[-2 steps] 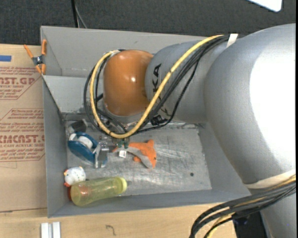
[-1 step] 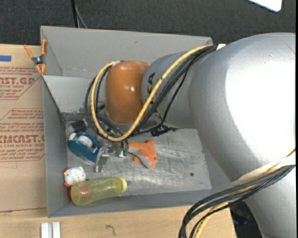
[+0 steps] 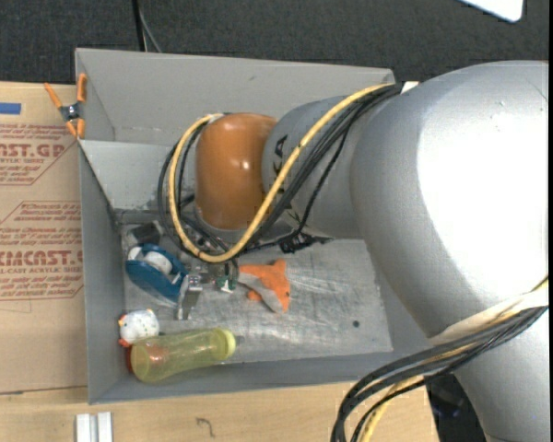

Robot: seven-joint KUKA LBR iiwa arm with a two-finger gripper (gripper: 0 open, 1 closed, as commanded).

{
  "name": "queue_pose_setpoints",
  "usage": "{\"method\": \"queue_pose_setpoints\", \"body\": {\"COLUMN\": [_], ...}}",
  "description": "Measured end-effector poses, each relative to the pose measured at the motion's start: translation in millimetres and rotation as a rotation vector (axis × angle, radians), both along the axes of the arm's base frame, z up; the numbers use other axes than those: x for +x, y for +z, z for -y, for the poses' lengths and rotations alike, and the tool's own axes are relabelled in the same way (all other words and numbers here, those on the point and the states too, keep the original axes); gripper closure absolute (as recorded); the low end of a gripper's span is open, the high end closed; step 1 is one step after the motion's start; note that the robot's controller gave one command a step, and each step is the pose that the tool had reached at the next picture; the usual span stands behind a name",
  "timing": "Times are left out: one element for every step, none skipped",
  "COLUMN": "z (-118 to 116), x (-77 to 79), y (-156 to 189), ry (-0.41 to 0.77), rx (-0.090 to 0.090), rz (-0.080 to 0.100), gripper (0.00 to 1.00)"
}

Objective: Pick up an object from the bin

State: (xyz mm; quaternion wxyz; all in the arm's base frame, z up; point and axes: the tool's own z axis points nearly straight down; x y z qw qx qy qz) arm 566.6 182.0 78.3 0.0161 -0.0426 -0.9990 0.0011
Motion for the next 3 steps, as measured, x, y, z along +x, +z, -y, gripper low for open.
{"method": "queue_pose_setpoints", "body": {"z": [5,5,-1], "x": [-8.9,-9.0,-3.8], "y": [114,114,152], "ry": [0.035,0.036,0.052], "rx": [0.000,0.000,-0.002], "rz": [0.027,0.027,0.021], "gripper": [1.00,1.00,1.00]}}
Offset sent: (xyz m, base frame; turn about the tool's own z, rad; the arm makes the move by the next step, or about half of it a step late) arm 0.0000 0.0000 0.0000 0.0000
